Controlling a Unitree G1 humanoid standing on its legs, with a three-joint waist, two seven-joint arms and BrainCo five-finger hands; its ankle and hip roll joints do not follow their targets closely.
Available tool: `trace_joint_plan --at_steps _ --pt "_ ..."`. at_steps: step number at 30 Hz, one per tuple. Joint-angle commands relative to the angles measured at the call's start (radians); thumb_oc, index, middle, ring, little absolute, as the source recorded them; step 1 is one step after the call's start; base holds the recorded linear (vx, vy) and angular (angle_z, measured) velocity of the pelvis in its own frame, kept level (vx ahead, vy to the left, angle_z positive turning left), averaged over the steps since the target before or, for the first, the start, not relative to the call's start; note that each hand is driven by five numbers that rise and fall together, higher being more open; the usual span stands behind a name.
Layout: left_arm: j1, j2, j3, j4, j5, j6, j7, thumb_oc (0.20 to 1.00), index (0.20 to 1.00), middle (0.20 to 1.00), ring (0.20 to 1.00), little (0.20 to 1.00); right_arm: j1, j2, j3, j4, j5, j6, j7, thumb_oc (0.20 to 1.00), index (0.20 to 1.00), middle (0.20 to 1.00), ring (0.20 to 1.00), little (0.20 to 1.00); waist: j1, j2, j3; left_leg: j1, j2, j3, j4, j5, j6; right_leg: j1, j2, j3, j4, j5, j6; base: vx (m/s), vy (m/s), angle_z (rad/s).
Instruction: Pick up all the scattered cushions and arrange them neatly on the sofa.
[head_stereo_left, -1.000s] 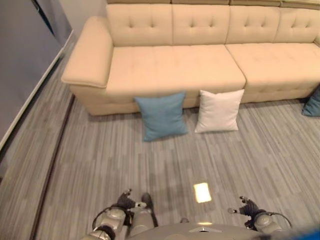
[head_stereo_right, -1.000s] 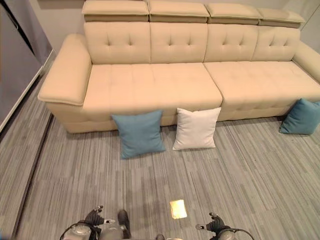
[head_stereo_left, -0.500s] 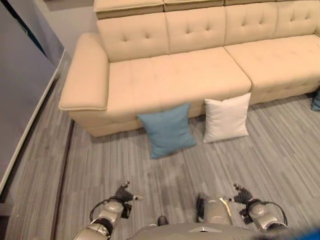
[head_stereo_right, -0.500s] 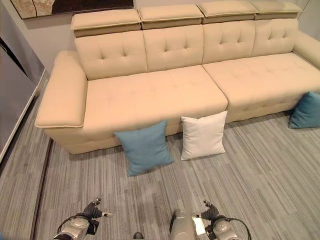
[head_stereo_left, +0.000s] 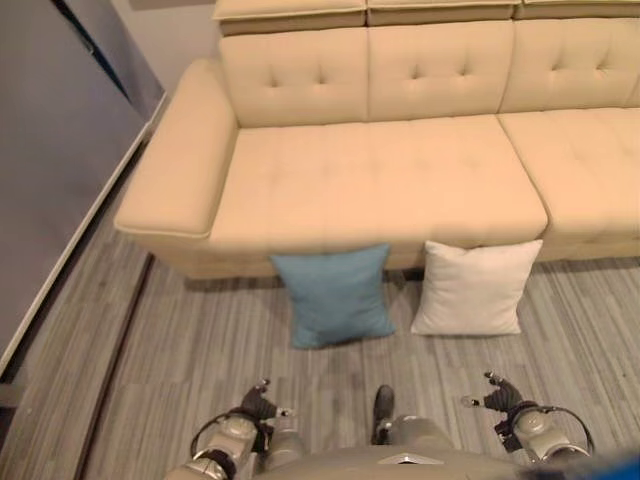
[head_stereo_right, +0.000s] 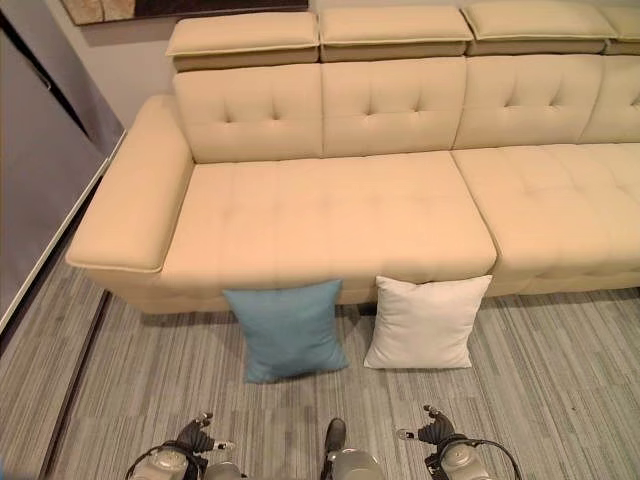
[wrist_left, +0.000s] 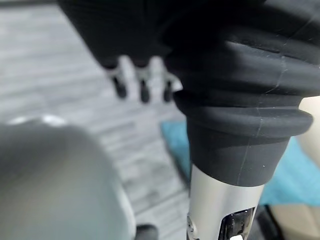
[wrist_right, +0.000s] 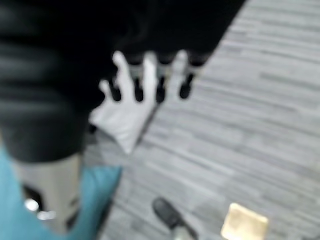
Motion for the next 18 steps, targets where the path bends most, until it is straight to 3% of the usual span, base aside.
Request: trace_joint_plan --at_steps 1,4,7,12,18 --pt "-0.007 0.043 -0.014 -0.029 0.000 -0.013 0.014 1.000 1.000 1.000 1.000 1.000 0.009 -0.006 -0.008 0.002 0.033 -0.018 -0.018 1.000 1.000 1.000 1.000 1.000 -0.003 -0.015 -0.011 0.060 -0.058 0.064 -0.281 -0.031 0.092 -0.024 -0.054 0.075 0.112 -0.069 0.153 0.17 0.074 0.00" --pt "-0.001 0.047 -0.012 -0.021 0.002 -0.012 0.012 1.000 1.000 1.000 1.000 1.000 0.011 -0.004 -0.008 -0.003 0.029 -0.021 -0.019 1.000 1.000 1.000 1.000 1.000 0.002 -0.007 -0.014 0.068 -0.051 0.071 -0.348 -0.005 0.089 0.004 -0.043 0.081 0.108 -0.086 0.157 0.15 0.076 -0.06" --pt "0.010 0.051 -0.006 -0.009 0.005 -0.012 0.018 1.000 1.000 1.000 1.000 1.000 0.009 0.001 -0.003 -0.015 0.018 -0.025 -0.023 1.000 1.000 1.000 1.000 1.000 0.006 -0.002 -0.024 0.090 -0.082 0.033 -0.381 -0.006 0.099 0.015 -0.044 0.095 0.123 -0.094 0.164 0.16 0.116 -0.17" --pt "0.007 0.071 0.004 -0.011 0.015 -0.014 0.019 1.000 1.000 1.000 1.000 1.000 -0.012 0.014 0.005 -0.039 0.005 -0.027 -0.024 1.000 1.000 1.000 1.000 1.000 0.015 0.005 -0.045 0.131 -0.138 0.054 -0.449 -0.022 0.136 0.000 -0.080 0.123 0.155 -0.079 0.206 0.12 0.168 -0.07" --pt "-0.011 0.096 0.012 -0.037 0.004 -0.019 0.022 1.000 1.000 1.000 1.000 1.000 -0.045 0.021 0.010 -0.074 0.010 -0.030 -0.025 1.000 1.000 1.000 1.000 1.000 0.022 0.007 -0.029 0.149 -0.160 0.068 -0.463 -0.046 0.170 -0.082 -0.119 0.156 0.279 -0.038 0.244 0.03 0.104 -0.24"
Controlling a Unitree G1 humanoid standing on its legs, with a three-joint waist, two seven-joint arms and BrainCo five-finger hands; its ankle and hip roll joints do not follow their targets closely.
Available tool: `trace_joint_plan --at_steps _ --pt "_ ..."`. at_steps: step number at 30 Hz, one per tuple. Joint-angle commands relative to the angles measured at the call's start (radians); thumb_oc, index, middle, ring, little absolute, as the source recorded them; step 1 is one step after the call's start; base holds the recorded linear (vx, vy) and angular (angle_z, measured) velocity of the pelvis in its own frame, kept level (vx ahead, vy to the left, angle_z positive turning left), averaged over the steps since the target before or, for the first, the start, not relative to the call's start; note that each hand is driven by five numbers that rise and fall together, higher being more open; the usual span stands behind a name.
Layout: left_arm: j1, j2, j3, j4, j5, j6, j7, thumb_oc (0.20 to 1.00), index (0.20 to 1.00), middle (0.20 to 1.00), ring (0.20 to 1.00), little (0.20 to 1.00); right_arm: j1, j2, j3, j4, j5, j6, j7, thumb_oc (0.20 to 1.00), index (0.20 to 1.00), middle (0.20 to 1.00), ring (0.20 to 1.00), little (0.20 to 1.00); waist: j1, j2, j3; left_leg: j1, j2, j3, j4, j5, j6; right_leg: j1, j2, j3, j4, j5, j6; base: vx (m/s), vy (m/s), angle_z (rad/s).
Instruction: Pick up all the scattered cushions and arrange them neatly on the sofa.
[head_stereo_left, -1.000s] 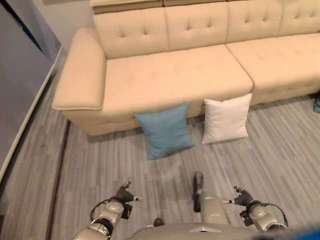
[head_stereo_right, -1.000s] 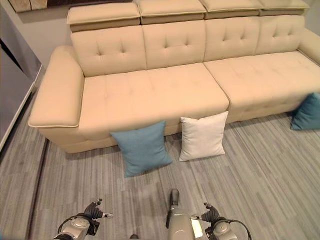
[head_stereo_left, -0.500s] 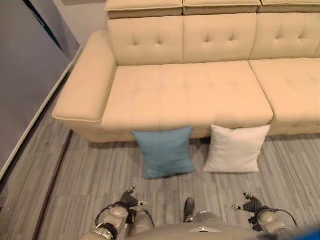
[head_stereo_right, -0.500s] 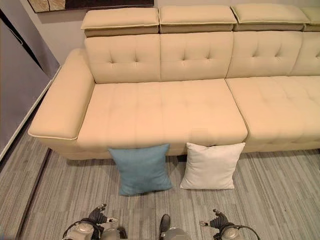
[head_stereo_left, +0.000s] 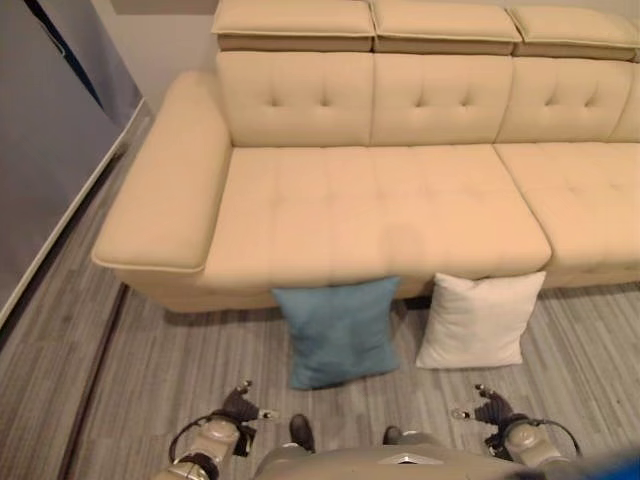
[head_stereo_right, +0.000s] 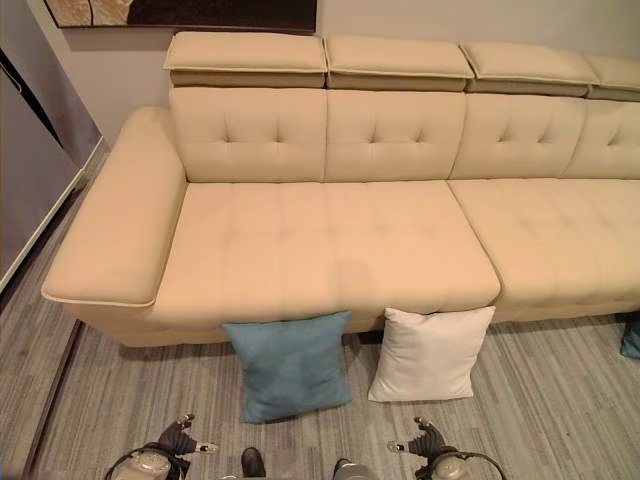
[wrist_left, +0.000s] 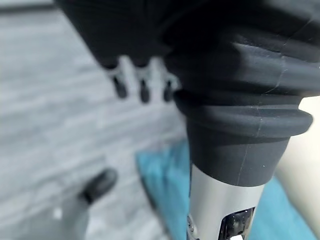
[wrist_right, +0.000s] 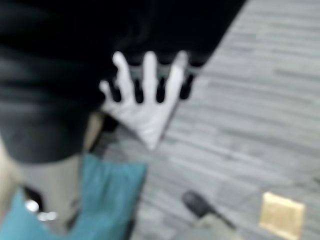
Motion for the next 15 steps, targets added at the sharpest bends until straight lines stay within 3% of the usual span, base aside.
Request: trace_joint_plan --at_steps 1,2,8,12,15 --pt "-0.026 0.001 0.014 -0.014 -0.003 -0.022 0.020 1.000 1.000 1.000 1.000 1.000 -0.039 -0.025 0.014 -0.012 0.016 -0.024 -0.014 1.000 1.000 1.000 1.000 1.000 0.011 -0.013 0.026 -0.003 0.005 -0.058 0.103 -0.107 -0.043 -0.049 -0.014 0.065 0.015 0.118 0.079 0.05 0.035 -0.11" --pt "-0.031 0.005 0.017 -0.017 -0.006 -0.025 0.022 1.000 1.000 1.000 1.000 1.000 -0.039 -0.025 0.013 -0.023 0.021 -0.023 -0.013 1.000 1.000 1.000 1.000 1.000 0.002 -0.011 0.034 0.009 0.001 -0.067 0.099 -0.112 -0.041 -0.081 0.004 0.098 0.004 0.122 0.072 0.07 0.031 -0.07" --pt "-0.051 0.009 0.005 -0.028 -0.007 -0.034 0.023 1.000 1.000 1.000 1.000 1.000 -0.033 -0.032 0.024 -0.017 0.023 -0.022 -0.010 1.000 1.000 1.000 1.000 1.000 -0.014 -0.021 0.052 0.002 -0.017 -0.097 0.108 -0.120 -0.047 -0.088 0.028 0.133 -0.108 0.130 0.066 0.07 -0.046 0.12" --pt "-0.057 0.006 0.002 -0.041 -0.019 -0.037 0.027 1.000 1.000 1.000 1.000 1.000 -0.034 -0.034 0.027 -0.013 0.023 -0.024 -0.014 1.000 1.000 1.000 1.000 1.000 -0.011 -0.021 0.059 -0.026 -0.011 -0.100 0.114 -0.116 -0.054 -0.101 0.028 0.110 -0.115 0.134 0.059 -0.01 -0.109 0.11" --pt "-0.100 0.008 -0.007 -0.107 -0.073 -0.057 0.052 1.000 1.000 1.000 1.000 1.000 -0.062 -0.046 0.017 -0.033 0.063 -0.039 -0.038 1.000 1.000 1.000 1.000 1.000 -0.010 -0.022 0.106 -0.139 0.009 -0.111 0.180 -0.116 -0.068 -0.180 0.018 0.087 -0.100 0.139 0.045 -0.15 -0.136 0.19"
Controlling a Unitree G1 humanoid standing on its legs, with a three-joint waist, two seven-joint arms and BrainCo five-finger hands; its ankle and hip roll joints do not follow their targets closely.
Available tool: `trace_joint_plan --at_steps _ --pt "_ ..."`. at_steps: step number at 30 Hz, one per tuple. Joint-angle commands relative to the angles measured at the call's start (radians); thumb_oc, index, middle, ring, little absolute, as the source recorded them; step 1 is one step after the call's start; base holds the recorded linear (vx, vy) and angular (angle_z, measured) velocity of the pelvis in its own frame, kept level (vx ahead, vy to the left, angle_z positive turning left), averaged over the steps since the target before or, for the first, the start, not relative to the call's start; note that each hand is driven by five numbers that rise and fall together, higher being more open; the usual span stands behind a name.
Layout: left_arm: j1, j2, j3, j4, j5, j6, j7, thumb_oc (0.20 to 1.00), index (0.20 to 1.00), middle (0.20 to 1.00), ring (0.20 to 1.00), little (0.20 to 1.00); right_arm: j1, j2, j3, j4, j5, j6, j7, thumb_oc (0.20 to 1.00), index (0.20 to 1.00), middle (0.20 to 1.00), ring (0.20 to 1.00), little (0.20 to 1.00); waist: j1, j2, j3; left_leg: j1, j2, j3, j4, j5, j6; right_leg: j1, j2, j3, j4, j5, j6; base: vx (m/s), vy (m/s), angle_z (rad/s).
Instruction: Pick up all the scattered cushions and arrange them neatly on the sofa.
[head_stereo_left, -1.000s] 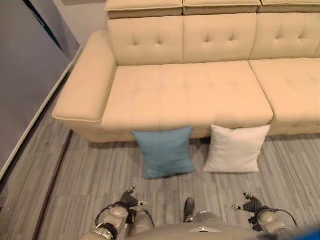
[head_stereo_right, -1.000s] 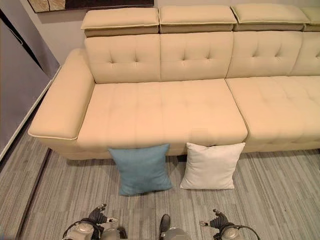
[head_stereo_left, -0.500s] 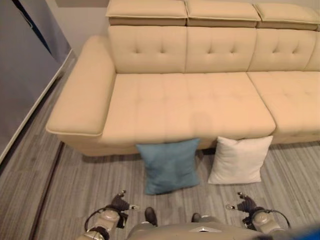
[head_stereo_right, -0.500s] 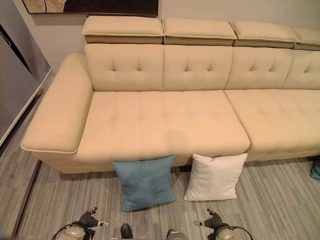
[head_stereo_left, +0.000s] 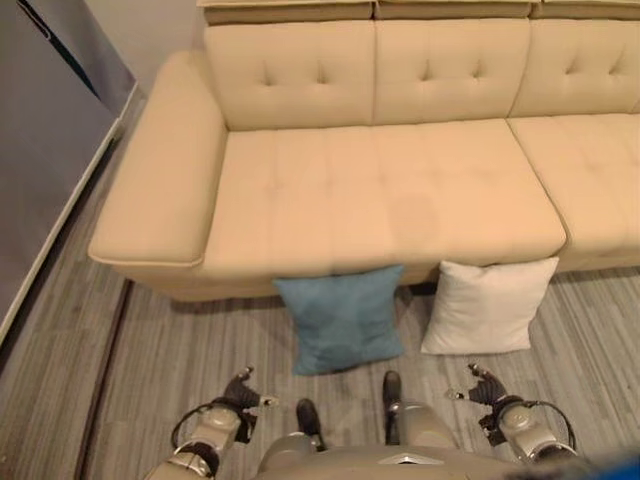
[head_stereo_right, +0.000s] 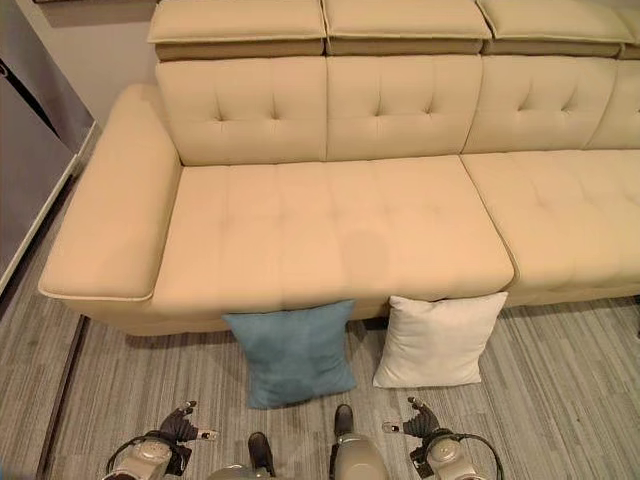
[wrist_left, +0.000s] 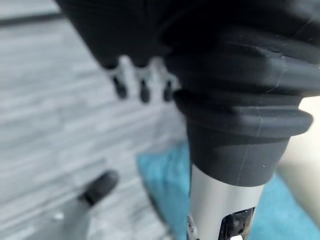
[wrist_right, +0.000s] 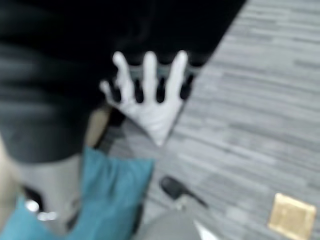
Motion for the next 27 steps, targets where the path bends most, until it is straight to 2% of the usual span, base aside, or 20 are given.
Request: trace_joint_plan --at_steps 1,3,5,6,7,8,10,11,13,14,17,23,27 --pt "-0.074 0.030 -0.004 -0.090 -0.077 -0.059 0.064 1.000 1.000 1.000 1.000 1.000 -0.051 -0.034 0.001 -0.040 0.085 -0.037 -0.042 1.000 1.000 1.000 1.000 1.000 -0.005 -0.042 0.052 -0.078 -0.045 -0.041 0.118 -0.096 -0.020 -0.053 -0.059 0.029 0.036 0.009 0.076 -0.19 -0.114 0.23" --pt "-0.121 0.043 -0.001 -0.145 -0.125 -0.076 0.098 1.000 1.000 1.000 1.000 1.000 -0.092 -0.039 -0.014 -0.077 0.143 -0.053 -0.063 1.000 1.000 1.000 1.000 1.000 -0.004 -0.041 0.082 -0.179 -0.032 -0.048 0.181 -0.099 -0.021 -0.142 -0.062 0.022 0.085 0.004 0.065 -0.17 -0.087 0.16" --pt "-0.143 0.050 0.002 -0.159 -0.142 -0.086 0.119 1.000 1.000 1.000 1.000 1.000 -0.108 -0.041 -0.025 -0.096 0.172 -0.063 -0.074 1.000 1.000 1.000 1.000 1.000 -0.006 -0.040 0.091 -0.229 -0.025 -0.047 0.209 -0.100 -0.023 -0.185 -0.065 0.016 0.103 0.003 0.062 -0.16 -0.070 0.14" --pt "-0.205 0.064 0.000 -0.178 -0.182 -0.101 0.156 1.000 1.000 1.000 1.000 1.000 -0.160 -0.045 -0.032 -0.130 0.216 -0.081 -0.103 1.000 1.000 1.000 1.000 1.000 -0.012 -0.039 0.109 -0.331 -0.009 -0.047 0.254 -0.097 -0.028 -0.272 -0.072 0.007 0.135 -0.002 0.058 -0.19 -0.084 0.03" --pt "-0.205 0.064 0.000 -0.178 -0.182 -0.102 0.156 1.000 1.000 1.000 1.000 1.000 -0.160 -0.045 -0.032 -0.130 0.216 -0.081 -0.103 1.000 1.000 1.000 1.000 1.000 -0.013 -0.039 0.107 -0.334 -0.009 -0.047 0.256 -0.098 -0.028 -0.275 -0.072 0.007 0.136 -0.002 0.058 -0.11 -0.069 0.00" --pt "-0.240 0.069 -0.001 -0.180 -0.196 -0.114 0.178 1.000 1.000 1.000 1.000 1.000 -0.190 -0.049 -0.029 -0.143 0.223 -0.086 -0.121 1.000 1.000 1.000 1.000 1.000 -0.013 -0.033 0.117 -0.370 0.003 -0.054 0.278 -0.124 -0.038 -0.315 -0.069 0.008 0.165 -0.028 0.064 -0.04 -0.032 0.05" --pt "-0.317 0.078 -0.014 -0.177 -0.223 -0.125 0.205 1.000 1.000 1.000 1.000 1.000 -0.268 -0.055 -0.021 -0.169 0.236 -0.099 -0.157 1.000 1.000 1.000 1.000 1.000 -0.021 -0.027 0.126 -0.483 0.025 -0.050 0.330 -0.127 -0.045 -0.427 -0.075 0.006 0.208 -0.035 0.061 -0.15 -0.049 0.08" --pt "-0.436 0.094 -0.023 -0.166 -0.264 -0.143 0.252 1.000 1.000 1.000 1.000 1.000 -0.395 -0.072 -0.005 -0.200 0.245 -0.120 -0.211 1.000 1.000 1.000 1.000 1.000 -0.030 -0.015 0.131 -0.641 0.063 -0.055 0.404 -0.133 -0.050 -0.587 -0.084 0.011 0.279 -0.043 0.060 -0.17 -0.042 0.04" --pt "-0.468 0.097 -0.020 -0.160 -0.280 -0.147 0.262 1.000 1.000 1.000 1.000 1.000 -0.436 -0.072 -0.001 -0.207 0.247 -0.125 -0.225 1.000 1.000 1.000 1.000 1.000 -0.032 -0.011 0.126 -0.695 0.073 -0.062 0.432 -0.138 -0.050 -0.634 -0.086 0.015 0.297 -0.047 0.058 -0.07 -0.017 -0.02" --pt "-0.543 0.111 -0.020 -0.148 -0.319 -0.165 0.296 1.000 1.000 1.000 1.000 1.000 -0.541 -0.083 0.007 -0.202 0.254 -0.141 -0.270 1.000 1.000 1.000 1.000 1.000 -0.033 -0.001 0.133 -0.785 0.086 -0.073 0.460 -0.140 -0.047 -0.724 -0.090 0.020 0.335 -0.050 0.064 0.01 0.001 -0.03" --pt "-0.609 0.131 -0.022 -0.130 -0.341 -0.168 0.299 1.000 1.000 1.000 1.000 1.000 -0.624 -0.099 0.012 -0.219 0.255 -0.153 -0.300 1.000 1.000 1.000 1.000 1.000 -0.037 0.009 0.128 -0.869 0.093 -0.086 0.493 -0.144 -0.042 -0.803 -0.095 0.033 0.366 -0.058 0.062 0.03 -0.007 0.00" --pt "-0.815 0.214 -0.085 -0.089 -0.344 -0.163 0.288 1.000 1.000 1.000 1.000 1.000 -0.852 -0.154 0.046 -0.190 0.258 -0.167 -0.351 1.000 1.000 1.000 1.000 1.000 -0.046 0.029 0.119 -1.086 0.075 -0.115 0.589 -0.176 -0.016 -1.025 -0.096 0.062 0.483 -0.101 0.052 0.07 -0.002 0.09" --pt "-0.866 0.236 -0.094 -0.111 -0.365 -0.180 0.306 1.000 1.000 1.000 1.000 1.000 -0.902 -0.163 0.057 -0.164 0.271 -0.166 -0.361 1.000 1.000 1.000 1.000 1.000 -0.040 0.033 0.120 -1.159 0.073 -0.120 0.632 -0.186 -0.007 -1.095 -0.097 0.069 0.529 -0.110 0.058 0.05 -0.002 0.04"
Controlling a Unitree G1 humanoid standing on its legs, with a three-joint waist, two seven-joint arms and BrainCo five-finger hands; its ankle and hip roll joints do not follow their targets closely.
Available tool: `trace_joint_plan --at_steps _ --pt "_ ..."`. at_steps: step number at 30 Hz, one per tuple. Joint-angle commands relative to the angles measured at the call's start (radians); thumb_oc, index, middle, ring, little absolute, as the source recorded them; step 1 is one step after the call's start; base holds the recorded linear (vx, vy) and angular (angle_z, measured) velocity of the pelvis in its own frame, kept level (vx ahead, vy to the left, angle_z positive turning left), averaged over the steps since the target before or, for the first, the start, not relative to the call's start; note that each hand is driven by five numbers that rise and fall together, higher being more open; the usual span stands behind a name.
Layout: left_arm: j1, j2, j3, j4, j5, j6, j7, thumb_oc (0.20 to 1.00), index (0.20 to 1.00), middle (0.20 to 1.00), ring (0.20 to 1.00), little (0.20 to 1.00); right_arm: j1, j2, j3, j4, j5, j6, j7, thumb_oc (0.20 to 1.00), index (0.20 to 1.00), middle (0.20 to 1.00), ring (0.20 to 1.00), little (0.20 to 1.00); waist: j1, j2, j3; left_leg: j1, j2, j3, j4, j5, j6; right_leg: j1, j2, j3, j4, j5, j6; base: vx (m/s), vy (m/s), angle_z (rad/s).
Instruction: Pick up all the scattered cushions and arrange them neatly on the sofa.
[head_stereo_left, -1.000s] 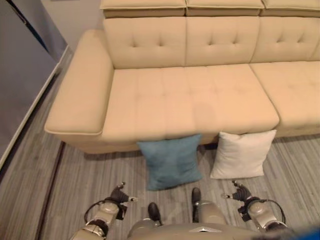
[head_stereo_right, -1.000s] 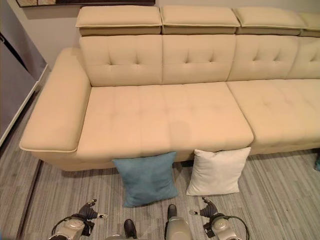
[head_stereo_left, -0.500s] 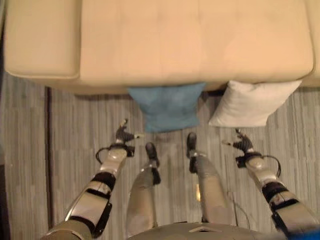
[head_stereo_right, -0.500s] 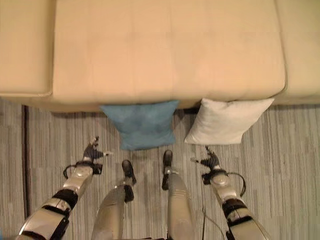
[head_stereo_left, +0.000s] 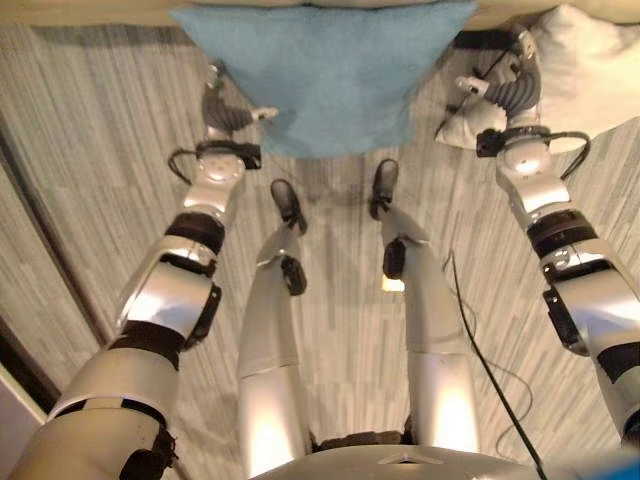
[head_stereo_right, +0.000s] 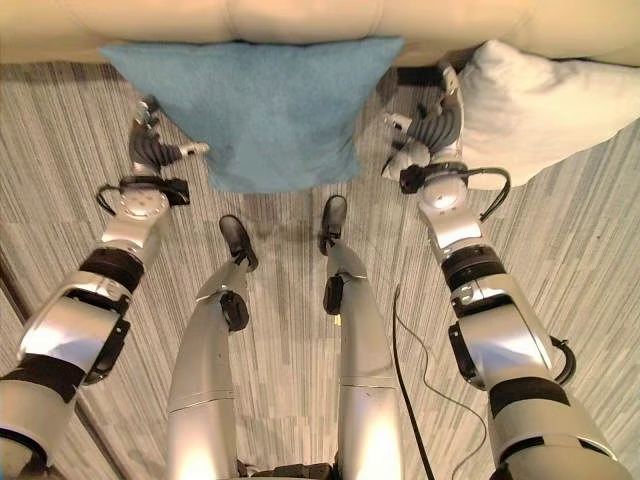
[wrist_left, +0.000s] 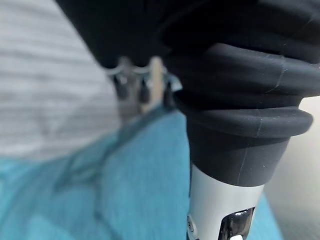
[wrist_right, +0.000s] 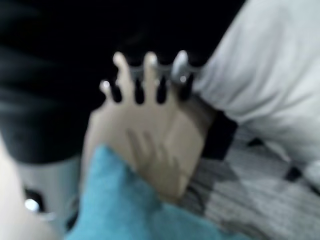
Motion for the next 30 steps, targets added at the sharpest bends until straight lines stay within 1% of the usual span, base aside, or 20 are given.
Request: trace_joint_plan --at_steps 1,4,8,13,17,19,24,30 --pt "0.133 0.009 0.022 -0.001 -0.015 -0.047 0.037 1.000 1.000 1.000 1.000 1.000 0.129 0.035 0.033 0.007 0.024 -0.032 -0.035 1.000 1.000 1.000 1.000 1.000 -0.026 0.027 -0.164 0.000 0.019 -0.028 0.082 -0.118 -0.019 -0.001 -0.029 0.083 0.074 -0.083 0.177 0.05 0.008 0.02" --pt "0.128 0.014 0.022 -0.040 -0.003 -0.051 0.064 1.000 1.000 1.000 1.000 1.000 0.127 0.031 0.021 -0.004 0.005 -0.028 -0.046 1.000 1.000 1.000 1.000 1.000 -0.020 0.034 -0.158 -0.044 0.013 -0.026 0.097 -0.122 -0.014 -0.050 -0.028 0.091 0.094 -0.091 0.179 0.05 0.006 0.05" --pt "0.132 0.013 0.014 -0.055 0.002 -0.049 0.053 1.000 1.000 1.000 1.000 1.000 0.142 0.027 0.011 -0.010 -0.004 -0.030 -0.045 1.000 1.000 1.000 1.000 1.000 -0.014 0.039 -0.164 -0.057 0.004 -0.024 0.102 -0.126 -0.011 -0.072 -0.028 0.100 0.107 -0.100 0.175 0.02 0.005 0.04" --pt "0.074 0.034 -0.002 -0.056 -0.031 -0.052 0.035 1.000 1.000 1.000 1.000 1.000 0.109 0.016 0.010 -0.006 0.015 -0.032 -0.036 1.000 1.000 1.000 1.000 1.000 -0.012 0.048 -0.160 -0.106 0.001 -0.033 0.118 -0.125 -0.010 -0.123 -0.027 0.114 0.122 -0.098 0.176 0.01 -0.001 -0.01" --pt "0.047 0.029 0.012 -0.106 -0.049 -0.062 0.080 1.000 1.000 1.000 1.000 1.000 0.077 0.000 0.016 -0.020 0.012 -0.026 -0.047 1.000 1.000 1.000 1.000 1.000 -0.007 0.056 -0.144 -0.139 0.007 -0.038 0.131 -0.127 -0.009 -0.158 -0.030 0.120 0.137 -0.098 0.180 0.02 -0.018 -0.02" --pt "0.086 0.013 0.032 -0.176 -0.050 -0.080 0.111 1.000 1.000 1.000 1.000 1.000 0.084 -0.002 0.011 -0.051 0.001 -0.024 -0.067 1.000 1.000 1.000 1.000 1.000 0.000 0.062 -0.125 -0.149 0.011 -0.044 0.147 -0.125 -0.015 -0.165 -0.025 0.122 0.147 -0.099 0.180 0.02 -0.058 -0.02" --pt "0.104 0.003 0.023 -0.161 -0.024 -0.061 0.099 1.000 1.000 1.000 1.000 1.000 0.102 -0.003 -0.005 -0.064 -0.016 -0.029 -0.063 1.000 1.000 1.000 1.000 1.000 0.001 0.060 -0.127 -0.167 0.009 -0.047 0.169 -0.122 -0.015 -0.180 -0.014 0.123 0.170 -0.097 0.176 0.01 -0.040 0.00" --pt "0.032 0.016 -0.019 -0.164 -0.035 -0.053 0.075 1.000 1.000 1.000 1.000 1.000 0.073 -0.006 0.011 -0.069 0.001 -0.028 -0.049 1.000 1.000 1.000 1.000 1.000 -0.006 0.061 -0.121 -0.212 0.021 -0.064 0.204 -0.121 -0.025 -0.216 -0.013 0.121 0.200 -0.098 0.172 0.01 -0.040 0.01"
